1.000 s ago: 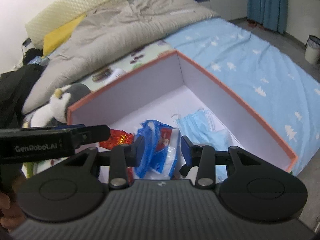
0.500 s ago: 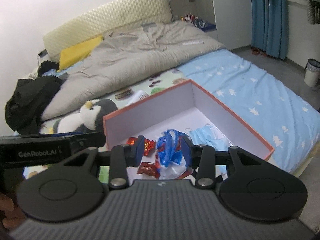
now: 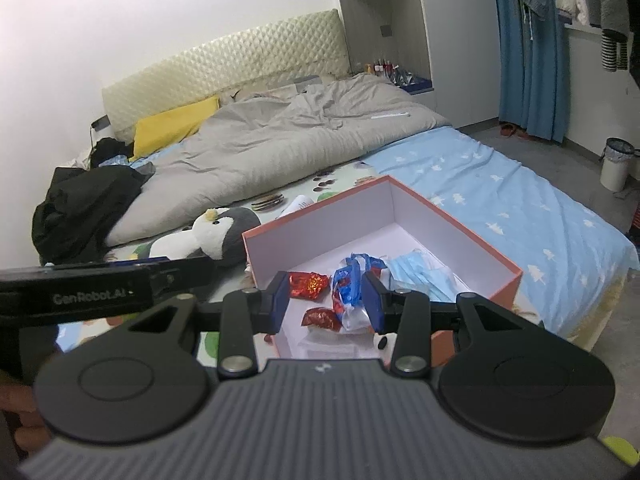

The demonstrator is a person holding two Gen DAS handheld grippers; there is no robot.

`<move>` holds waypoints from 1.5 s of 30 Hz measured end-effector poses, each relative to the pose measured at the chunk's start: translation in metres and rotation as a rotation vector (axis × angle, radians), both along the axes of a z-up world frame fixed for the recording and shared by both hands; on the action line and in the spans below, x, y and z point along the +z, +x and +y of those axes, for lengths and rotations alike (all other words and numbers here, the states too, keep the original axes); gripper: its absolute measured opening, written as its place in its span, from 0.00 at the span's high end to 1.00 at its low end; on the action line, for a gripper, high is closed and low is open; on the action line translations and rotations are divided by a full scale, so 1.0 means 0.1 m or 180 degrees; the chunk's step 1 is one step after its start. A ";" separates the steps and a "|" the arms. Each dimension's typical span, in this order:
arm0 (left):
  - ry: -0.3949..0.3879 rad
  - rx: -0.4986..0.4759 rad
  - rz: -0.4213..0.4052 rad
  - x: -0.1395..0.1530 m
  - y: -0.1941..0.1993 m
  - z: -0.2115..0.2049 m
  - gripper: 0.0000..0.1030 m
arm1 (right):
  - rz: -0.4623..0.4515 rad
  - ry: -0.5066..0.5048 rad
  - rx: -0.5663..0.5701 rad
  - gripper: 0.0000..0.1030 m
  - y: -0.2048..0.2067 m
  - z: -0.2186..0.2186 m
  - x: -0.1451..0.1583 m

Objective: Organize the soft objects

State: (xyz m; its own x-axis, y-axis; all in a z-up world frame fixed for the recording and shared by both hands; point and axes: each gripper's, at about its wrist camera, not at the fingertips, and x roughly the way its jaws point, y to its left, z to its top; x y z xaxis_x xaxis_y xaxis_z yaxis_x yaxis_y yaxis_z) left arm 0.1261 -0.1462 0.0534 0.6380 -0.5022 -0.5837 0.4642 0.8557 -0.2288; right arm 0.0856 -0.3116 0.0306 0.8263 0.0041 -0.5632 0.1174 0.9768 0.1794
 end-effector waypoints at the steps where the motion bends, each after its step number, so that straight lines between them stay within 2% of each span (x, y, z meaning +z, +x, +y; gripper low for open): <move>1: 0.0004 0.0008 -0.0020 0.02 -0.07 0.01 0.42 | -0.0006 -0.0003 0.0000 0.58 -0.05 0.01 0.00; 10: -0.0046 0.0092 -0.0092 0.05 -0.49 0.11 0.42 | -0.0060 -0.0072 0.0059 0.58 -0.34 0.10 0.02; 16: -0.0067 0.0143 -0.0095 0.03 -0.64 0.17 0.42 | -0.0063 -0.0068 0.0087 0.58 -0.45 0.14 -0.03; 32: -0.0061 0.0151 -0.0119 -0.09 -0.79 0.13 0.42 | -0.0117 -0.0100 0.0068 0.58 -0.68 0.03 -0.17; 45: 0.0003 0.0270 -0.0059 -0.30 -0.79 0.27 0.42 | -0.0002 -0.0052 0.0113 0.58 -0.71 -0.02 -0.36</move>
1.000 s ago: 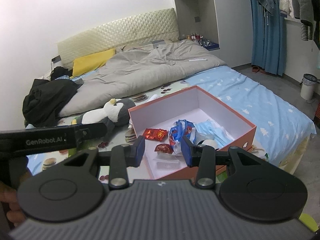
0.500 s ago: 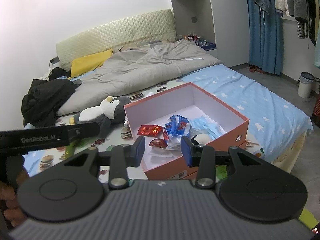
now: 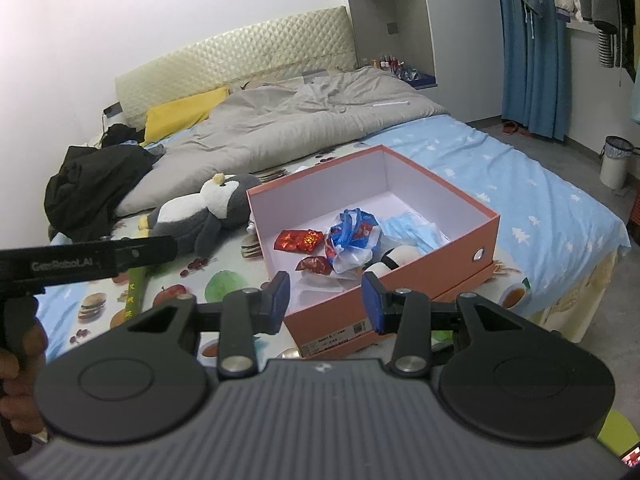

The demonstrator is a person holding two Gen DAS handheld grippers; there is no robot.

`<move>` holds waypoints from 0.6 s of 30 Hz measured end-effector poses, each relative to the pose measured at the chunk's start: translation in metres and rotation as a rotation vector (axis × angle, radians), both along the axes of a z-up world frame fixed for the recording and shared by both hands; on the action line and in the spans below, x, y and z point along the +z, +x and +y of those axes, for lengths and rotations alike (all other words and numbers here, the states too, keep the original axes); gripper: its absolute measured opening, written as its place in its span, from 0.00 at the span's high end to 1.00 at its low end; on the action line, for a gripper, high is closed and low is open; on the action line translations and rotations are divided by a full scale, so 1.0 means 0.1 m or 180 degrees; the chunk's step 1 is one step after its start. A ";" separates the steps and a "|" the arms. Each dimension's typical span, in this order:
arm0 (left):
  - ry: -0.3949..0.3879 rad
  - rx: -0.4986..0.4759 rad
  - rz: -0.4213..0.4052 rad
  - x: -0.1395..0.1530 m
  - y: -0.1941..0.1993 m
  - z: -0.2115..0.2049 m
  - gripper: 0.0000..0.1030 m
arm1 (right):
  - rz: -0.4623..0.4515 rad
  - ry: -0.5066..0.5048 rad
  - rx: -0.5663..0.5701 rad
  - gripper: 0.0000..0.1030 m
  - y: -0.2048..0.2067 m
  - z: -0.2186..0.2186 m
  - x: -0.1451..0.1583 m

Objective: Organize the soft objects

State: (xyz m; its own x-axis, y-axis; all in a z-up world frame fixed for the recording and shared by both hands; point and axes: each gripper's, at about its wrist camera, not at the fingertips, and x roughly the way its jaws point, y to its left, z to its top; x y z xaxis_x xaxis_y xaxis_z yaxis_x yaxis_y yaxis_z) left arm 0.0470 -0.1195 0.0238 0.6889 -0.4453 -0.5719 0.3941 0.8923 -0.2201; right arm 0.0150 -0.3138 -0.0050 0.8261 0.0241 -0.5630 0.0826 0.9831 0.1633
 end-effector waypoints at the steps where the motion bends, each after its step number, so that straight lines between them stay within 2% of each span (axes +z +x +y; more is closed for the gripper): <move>1: 0.0000 -0.0006 0.0010 -0.02 0.01 -0.01 0.42 | 0.0000 -0.0004 -0.0002 0.58 0.00 0.00 0.00; 8: -0.0017 -0.0057 0.0029 -0.09 0.04 -0.05 0.42 | -0.0060 -0.0099 -0.0027 0.58 0.00 0.02 0.02; 10: -0.0029 -0.0073 0.0024 -0.07 0.04 -0.05 0.39 | -0.0066 -0.0130 -0.0029 0.55 0.00 0.02 0.04; 11: -0.0041 -0.0073 0.0017 -0.06 0.04 -0.04 0.32 | -0.0057 -0.0135 -0.0030 0.45 0.00 0.02 0.04; 12: -0.0053 -0.0073 0.0001 -0.05 0.04 -0.04 0.28 | -0.0062 -0.0135 -0.0030 0.31 0.01 0.02 0.05; 14: -0.0059 -0.0094 -0.0021 -0.03 0.04 -0.03 0.11 | -0.0105 -0.0164 -0.0044 0.13 0.01 0.02 0.06; 16: -0.0056 -0.0110 -0.0025 -0.01 0.04 -0.03 0.04 | -0.0117 -0.0202 -0.0068 0.12 0.01 0.01 0.07; 18: -0.0026 -0.0110 -0.0045 0.01 0.05 -0.03 0.01 | -0.0103 -0.0199 -0.0084 0.12 0.04 0.00 0.08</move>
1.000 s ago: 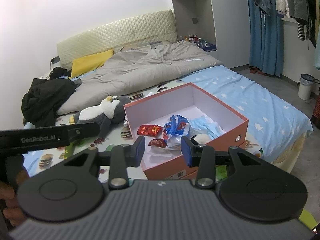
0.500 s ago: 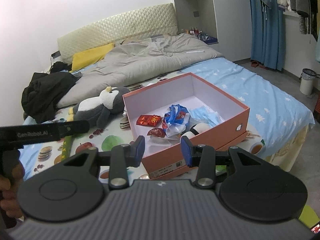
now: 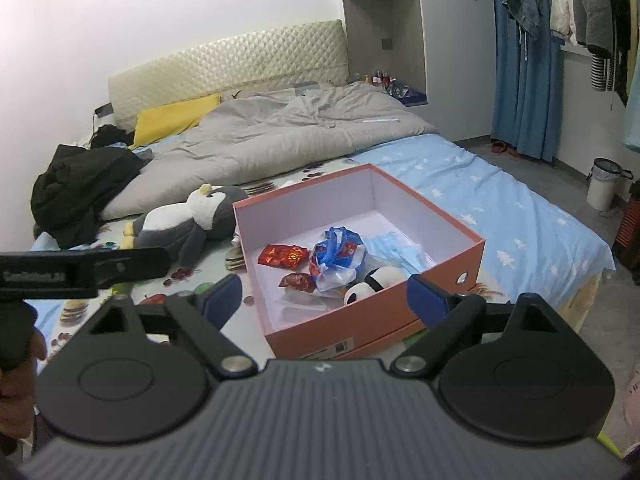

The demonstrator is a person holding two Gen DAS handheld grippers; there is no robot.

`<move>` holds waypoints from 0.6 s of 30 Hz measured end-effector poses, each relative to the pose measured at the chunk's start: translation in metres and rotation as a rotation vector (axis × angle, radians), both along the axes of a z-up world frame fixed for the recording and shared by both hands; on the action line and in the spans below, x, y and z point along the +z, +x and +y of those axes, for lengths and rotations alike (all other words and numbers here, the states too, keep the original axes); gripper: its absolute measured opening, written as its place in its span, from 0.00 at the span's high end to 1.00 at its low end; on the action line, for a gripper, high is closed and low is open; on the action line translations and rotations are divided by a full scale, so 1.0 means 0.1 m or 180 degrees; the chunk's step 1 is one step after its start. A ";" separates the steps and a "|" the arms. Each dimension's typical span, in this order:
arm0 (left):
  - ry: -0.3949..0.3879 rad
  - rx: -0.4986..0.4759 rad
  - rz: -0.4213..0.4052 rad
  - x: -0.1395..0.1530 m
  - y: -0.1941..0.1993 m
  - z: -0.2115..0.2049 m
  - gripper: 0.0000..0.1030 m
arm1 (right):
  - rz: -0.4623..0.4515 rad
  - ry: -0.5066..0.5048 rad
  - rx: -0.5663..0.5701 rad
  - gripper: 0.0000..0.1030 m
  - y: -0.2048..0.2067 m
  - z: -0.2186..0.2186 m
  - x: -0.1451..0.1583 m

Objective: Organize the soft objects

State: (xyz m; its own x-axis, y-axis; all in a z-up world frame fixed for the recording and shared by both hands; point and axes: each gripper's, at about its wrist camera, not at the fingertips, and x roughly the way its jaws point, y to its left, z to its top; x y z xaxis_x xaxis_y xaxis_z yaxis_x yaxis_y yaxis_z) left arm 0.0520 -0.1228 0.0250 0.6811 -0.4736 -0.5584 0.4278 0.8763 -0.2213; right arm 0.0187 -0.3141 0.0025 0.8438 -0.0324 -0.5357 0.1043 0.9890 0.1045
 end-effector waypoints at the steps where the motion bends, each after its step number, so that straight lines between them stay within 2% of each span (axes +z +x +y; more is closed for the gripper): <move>1: 0.0013 0.0018 -0.0004 0.01 0.00 0.00 0.00 | -0.0001 0.0005 -0.0014 0.12 0.00 -0.01 0.00; 5: 0.0038 0.0039 0.0034 0.03 0.01 -0.02 0.00 | -0.0022 -0.0003 -0.0045 0.11 0.00 -0.02 0.00; 7: 0.0055 0.0047 0.0057 0.03 0.00 -0.03 0.00 | -0.0030 -0.0006 -0.0065 0.00 -0.01 -0.03 -0.01; 18: 0.0140 0.0104 0.0154 -0.01 0.03 -0.06 0.00 | -0.0013 0.0014 -0.0122 0.00 0.00 -0.06 -0.03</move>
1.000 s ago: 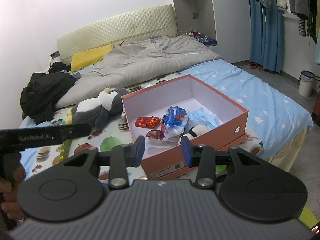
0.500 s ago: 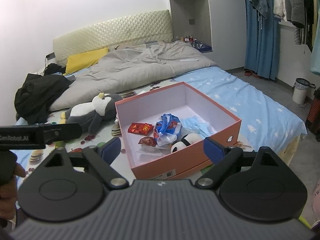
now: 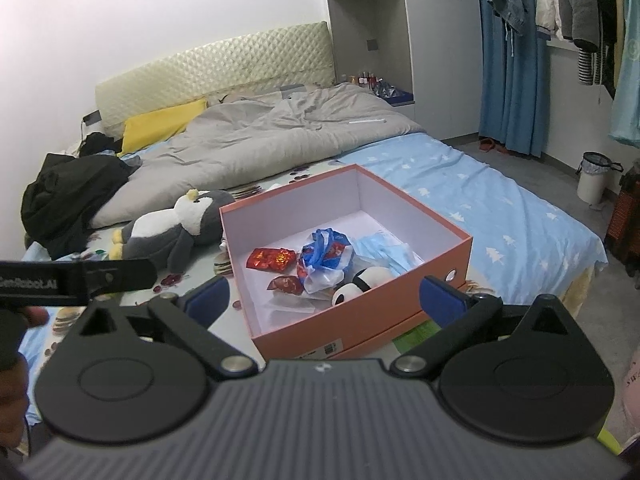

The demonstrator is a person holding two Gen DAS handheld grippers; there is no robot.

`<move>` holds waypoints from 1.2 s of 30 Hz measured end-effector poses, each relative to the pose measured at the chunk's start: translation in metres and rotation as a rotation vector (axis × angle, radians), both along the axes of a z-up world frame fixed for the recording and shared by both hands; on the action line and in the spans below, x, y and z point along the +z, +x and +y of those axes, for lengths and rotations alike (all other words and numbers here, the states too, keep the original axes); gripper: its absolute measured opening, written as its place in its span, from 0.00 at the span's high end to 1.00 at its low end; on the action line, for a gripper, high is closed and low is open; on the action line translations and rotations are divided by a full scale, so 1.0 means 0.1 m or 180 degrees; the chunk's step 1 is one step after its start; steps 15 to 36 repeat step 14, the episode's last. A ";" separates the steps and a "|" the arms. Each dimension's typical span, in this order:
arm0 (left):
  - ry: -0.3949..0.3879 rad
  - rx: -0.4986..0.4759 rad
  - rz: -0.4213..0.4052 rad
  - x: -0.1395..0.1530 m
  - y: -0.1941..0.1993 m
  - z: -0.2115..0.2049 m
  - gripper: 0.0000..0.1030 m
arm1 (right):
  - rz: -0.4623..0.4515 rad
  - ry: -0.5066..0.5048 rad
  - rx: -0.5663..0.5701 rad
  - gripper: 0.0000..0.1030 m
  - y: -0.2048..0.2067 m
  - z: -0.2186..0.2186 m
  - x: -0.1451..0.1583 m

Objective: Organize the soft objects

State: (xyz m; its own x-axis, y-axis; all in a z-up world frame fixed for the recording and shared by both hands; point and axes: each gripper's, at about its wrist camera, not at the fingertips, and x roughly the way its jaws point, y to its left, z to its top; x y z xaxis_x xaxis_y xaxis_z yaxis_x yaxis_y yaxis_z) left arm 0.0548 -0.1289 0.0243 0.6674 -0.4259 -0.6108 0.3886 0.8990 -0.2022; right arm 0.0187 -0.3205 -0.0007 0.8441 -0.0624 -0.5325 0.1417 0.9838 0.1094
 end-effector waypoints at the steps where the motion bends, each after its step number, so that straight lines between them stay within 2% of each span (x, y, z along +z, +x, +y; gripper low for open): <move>1: 0.0003 0.0009 0.0008 -0.01 0.01 0.00 0.00 | 0.0008 -0.0004 0.0003 0.00 0.00 0.00 0.00; 36: -0.0004 0.0044 -0.0005 -0.03 0.01 -0.01 0.00 | 0.0029 0.0050 -0.0005 0.00 0.01 -0.01 -0.02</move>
